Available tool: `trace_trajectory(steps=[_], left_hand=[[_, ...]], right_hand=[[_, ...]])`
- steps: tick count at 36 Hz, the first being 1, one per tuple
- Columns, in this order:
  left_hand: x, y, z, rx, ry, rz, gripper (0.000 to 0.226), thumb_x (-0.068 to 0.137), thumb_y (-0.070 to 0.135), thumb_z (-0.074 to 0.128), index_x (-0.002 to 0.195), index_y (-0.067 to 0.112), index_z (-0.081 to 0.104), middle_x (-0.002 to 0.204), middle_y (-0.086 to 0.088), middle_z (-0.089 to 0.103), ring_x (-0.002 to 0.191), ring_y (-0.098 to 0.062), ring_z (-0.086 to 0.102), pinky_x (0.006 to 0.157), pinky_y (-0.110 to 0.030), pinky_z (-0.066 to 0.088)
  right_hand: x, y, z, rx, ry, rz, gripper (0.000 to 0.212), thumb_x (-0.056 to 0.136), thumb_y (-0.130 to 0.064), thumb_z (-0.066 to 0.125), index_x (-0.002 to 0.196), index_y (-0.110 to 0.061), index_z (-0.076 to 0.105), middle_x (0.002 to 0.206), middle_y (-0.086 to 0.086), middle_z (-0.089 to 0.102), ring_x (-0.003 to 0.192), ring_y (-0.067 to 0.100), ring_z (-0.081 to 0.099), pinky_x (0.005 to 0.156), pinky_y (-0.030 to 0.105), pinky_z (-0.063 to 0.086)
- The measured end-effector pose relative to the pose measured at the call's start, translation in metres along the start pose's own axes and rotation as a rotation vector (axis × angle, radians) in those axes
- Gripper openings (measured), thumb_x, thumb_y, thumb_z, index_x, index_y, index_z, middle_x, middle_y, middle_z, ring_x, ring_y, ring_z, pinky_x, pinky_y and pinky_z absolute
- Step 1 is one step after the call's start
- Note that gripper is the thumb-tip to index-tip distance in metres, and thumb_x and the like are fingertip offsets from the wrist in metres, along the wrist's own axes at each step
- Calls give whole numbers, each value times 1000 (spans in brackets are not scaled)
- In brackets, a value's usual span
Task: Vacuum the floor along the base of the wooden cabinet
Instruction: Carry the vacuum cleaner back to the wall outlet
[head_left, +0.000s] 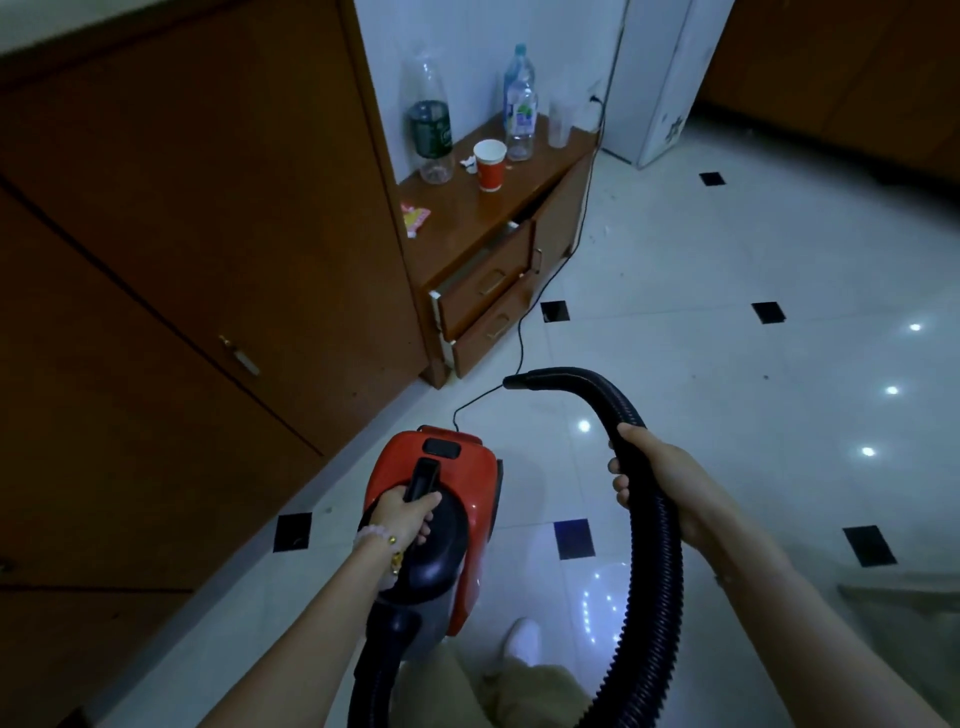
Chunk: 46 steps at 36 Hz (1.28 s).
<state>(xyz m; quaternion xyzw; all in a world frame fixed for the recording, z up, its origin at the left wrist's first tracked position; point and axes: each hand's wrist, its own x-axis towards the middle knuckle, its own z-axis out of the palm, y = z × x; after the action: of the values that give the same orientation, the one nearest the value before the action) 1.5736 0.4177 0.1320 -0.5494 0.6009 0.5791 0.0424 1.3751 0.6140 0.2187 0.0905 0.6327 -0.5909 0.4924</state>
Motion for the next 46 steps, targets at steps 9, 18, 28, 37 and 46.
trace_trajectory(steps=[9,18,28,37,46], left_hand=[[26,30,16,14,-42,0,26,92,16,58,68,9,52,60,-4,50,50,-16,45,42,-19,39],[92,100,45,83,-124,21,22,92,14,58,72,9,52,60,-4,50,48,-16,44,37,-16,38],[180,214,79,168,-195,54,22,91,13,59,71,8,52,58,-5,50,46,-17,44,41,-22,37],[232,306,114,216,-230,108,26,91,14,59,67,10,51,57,-4,50,45,-16,44,41,-22,36],[290,406,182,246,-248,130,25,91,16,60,68,8,52,57,-5,50,47,-17,44,46,-25,38]], right_hand=[[18,-22,-20,67,37,-3,27,92,-30,55,95,-4,53,67,7,51,43,13,47,41,23,45],[70,-81,-42,109,131,-22,27,91,-31,56,94,-4,53,66,7,51,41,14,49,41,23,45],[133,-168,-57,189,244,-66,25,93,-29,54,93,-4,51,67,8,49,41,14,47,39,23,43],[173,-241,-86,236,307,-134,24,93,-29,53,90,-5,52,65,7,49,42,14,47,40,24,43],[246,-336,-148,208,318,-175,26,93,-30,55,89,-4,53,66,8,51,44,15,49,42,25,45]])
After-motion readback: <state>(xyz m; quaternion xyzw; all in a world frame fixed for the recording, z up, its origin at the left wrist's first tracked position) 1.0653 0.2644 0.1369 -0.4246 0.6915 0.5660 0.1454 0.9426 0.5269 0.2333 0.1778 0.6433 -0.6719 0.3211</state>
